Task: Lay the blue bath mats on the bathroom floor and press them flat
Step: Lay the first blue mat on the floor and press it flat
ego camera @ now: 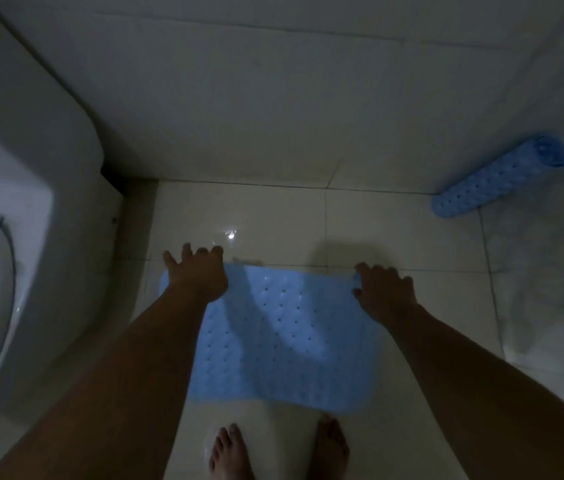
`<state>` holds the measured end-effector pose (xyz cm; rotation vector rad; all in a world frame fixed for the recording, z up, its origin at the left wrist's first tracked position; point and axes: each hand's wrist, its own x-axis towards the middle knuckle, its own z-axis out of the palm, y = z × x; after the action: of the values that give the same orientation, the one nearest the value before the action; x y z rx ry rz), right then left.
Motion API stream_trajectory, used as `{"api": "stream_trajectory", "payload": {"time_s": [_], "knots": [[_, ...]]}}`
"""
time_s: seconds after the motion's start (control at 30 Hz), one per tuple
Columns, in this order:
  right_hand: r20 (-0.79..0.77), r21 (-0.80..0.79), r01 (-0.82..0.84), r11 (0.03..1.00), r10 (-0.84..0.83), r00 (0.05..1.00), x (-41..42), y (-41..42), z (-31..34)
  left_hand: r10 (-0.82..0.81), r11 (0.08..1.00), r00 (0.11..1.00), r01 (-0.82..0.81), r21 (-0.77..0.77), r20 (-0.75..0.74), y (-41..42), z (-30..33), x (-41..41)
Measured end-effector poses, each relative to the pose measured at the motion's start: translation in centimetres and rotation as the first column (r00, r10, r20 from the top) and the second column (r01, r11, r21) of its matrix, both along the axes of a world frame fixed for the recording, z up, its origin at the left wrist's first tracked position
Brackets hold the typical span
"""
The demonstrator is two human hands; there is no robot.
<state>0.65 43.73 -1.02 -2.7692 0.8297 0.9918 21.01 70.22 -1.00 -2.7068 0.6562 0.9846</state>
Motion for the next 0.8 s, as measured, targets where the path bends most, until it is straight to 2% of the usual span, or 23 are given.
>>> {"api": "stream_trajectory", "payload": {"time_s": [0.13,0.33,0.8], "knots": [[-0.001,0.076,0.051,0.996,-0.051,0.999,3.2,0.5,-1.4,0.019,0.999,0.999,-0.021,-0.044,-0.042,-2.0,-1.7,-2.0],[-0.074,0.157,0.074,0.985,-0.063,0.995,1.0,4.5,-2.6,0.012,1.0,0.985,-0.012,0.005,-0.174,-2.3,-3.4,-7.5],[-0.13,0.231,0.139,0.963,-0.111,0.985,-2.5,6.7,-4.1,0.003,1.0,0.973,-0.003,0.0,-0.231,-2.6,-4.0,-11.4]]}}
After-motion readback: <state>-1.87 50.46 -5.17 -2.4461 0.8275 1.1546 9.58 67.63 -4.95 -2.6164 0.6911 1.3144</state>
